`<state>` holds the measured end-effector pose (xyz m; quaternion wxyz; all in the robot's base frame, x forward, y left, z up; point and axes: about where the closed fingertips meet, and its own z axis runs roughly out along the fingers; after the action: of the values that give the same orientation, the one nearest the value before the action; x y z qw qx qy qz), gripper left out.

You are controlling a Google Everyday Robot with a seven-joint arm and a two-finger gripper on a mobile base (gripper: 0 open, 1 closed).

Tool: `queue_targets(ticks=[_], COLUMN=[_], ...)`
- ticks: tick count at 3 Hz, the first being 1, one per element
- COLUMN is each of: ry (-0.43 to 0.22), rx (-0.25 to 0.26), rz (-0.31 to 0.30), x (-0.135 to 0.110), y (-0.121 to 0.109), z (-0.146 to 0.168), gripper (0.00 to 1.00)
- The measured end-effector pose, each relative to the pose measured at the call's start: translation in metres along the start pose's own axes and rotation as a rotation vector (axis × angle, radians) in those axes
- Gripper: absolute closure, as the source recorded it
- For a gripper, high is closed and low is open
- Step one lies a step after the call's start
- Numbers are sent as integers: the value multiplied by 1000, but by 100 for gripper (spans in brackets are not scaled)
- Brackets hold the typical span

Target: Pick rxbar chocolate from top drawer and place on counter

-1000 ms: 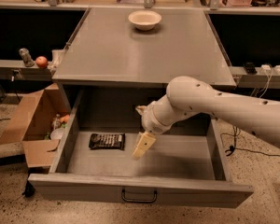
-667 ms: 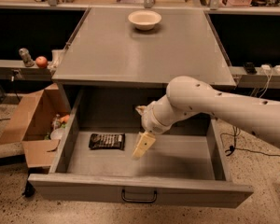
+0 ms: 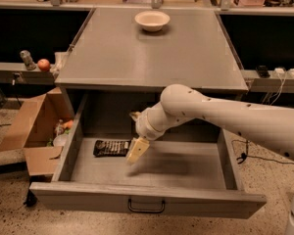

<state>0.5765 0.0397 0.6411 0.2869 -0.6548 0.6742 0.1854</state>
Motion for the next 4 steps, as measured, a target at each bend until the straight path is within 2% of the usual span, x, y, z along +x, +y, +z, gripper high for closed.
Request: queue_targets(ticks=[2, 4], ry=[-53, -90], rx=[-13, -58], rz=[-23, -15], x=[-24, -24], y=[1, 8], z=[36, 68], gripper=[0, 0])
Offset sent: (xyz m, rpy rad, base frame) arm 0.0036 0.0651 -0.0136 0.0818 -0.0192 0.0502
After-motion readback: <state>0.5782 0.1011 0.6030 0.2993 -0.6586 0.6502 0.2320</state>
